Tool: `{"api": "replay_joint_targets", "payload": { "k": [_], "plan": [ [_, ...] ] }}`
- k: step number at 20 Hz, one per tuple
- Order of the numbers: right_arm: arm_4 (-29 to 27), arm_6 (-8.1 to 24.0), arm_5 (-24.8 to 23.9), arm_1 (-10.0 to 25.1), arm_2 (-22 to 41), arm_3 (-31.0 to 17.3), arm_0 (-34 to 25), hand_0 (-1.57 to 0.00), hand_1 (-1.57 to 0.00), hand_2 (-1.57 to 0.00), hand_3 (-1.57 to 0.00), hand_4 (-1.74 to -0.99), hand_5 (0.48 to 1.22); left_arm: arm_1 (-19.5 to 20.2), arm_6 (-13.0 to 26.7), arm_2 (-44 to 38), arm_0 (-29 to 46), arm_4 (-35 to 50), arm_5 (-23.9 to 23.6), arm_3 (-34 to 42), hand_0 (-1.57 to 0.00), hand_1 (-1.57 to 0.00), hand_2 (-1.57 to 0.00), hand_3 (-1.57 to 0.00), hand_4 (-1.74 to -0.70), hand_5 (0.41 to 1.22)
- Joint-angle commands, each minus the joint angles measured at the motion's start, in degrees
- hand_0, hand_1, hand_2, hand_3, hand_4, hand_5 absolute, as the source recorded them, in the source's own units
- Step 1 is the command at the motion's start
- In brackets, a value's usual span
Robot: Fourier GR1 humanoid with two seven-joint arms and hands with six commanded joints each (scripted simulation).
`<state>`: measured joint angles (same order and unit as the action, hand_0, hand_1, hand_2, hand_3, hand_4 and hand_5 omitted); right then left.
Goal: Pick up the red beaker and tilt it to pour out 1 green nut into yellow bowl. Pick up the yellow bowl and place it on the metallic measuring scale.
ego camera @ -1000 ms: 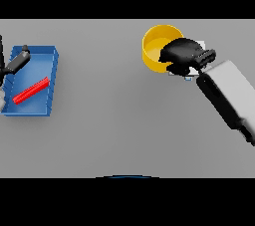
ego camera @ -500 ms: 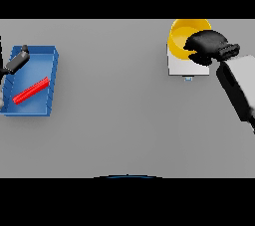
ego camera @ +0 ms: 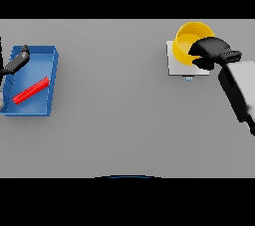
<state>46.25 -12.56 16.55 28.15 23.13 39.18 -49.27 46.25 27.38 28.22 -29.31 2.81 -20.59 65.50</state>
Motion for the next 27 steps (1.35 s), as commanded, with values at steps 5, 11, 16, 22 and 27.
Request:
{"api": "replay_joint_targets", "payload": {
  "k": [5, 11, 16, 22, 27],
  "plan": [
    [0.09, -0.58, -1.18, -1.46, -0.47, -3.33, -0.78, -1.45, -1.50, -1.38, -1.39, -1.734, 1.221, 0.41, -0.43, 0.21, 0.13, -0.44, 0.07, 0.09, 0.00, 0.00, 0.00, 0.00, -0.72, 0.667],
    [0.15, -0.40, 0.81, -0.79, 0.07, -3.02, -1.18, -0.79, -0.71, -0.78, -0.72, -1.609, 1.029, -0.25, -0.53, 0.03, -1.36, -0.34, 0.83, -1.86, 0.00, 0.00, 0.00, 0.00, -0.72, 0.667],
    [1.87, -2.50, 0.13, -1.36, 1.86, -3.96, -1.86, -0.26, -0.23, -0.30, -0.46, -1.554, 0.891, -0.55, 0.22, 0.37, -1.37, -0.57, 0.51, -1.59, 0.00, 0.00, 0.00, 0.00, -0.72, 0.663],
    [1.52, -3.24, -0.95, -1.48, 0.99, -5.97, -2.73, -0.07, -0.06, -0.08, -0.27, -1.523, 0.798, -0.81, -0.47, 0.28, -1.41, -0.70, 0.23, -2.33, 0.00, 0.00, 0.00, 0.00, -0.72, 0.664],
    [1.23, -1.13, 0.56, -1.68, 0.73, -6.35, -2.59, -0.02, -0.02, -0.03, -0.15, -1.478, 0.738, -1.03, -0.63, 0.40, -2.40, -0.99, 0.56, -2.99, 0.00, 0.00, 0.00, 0.00, -0.73, 0.665]
  ]
}}
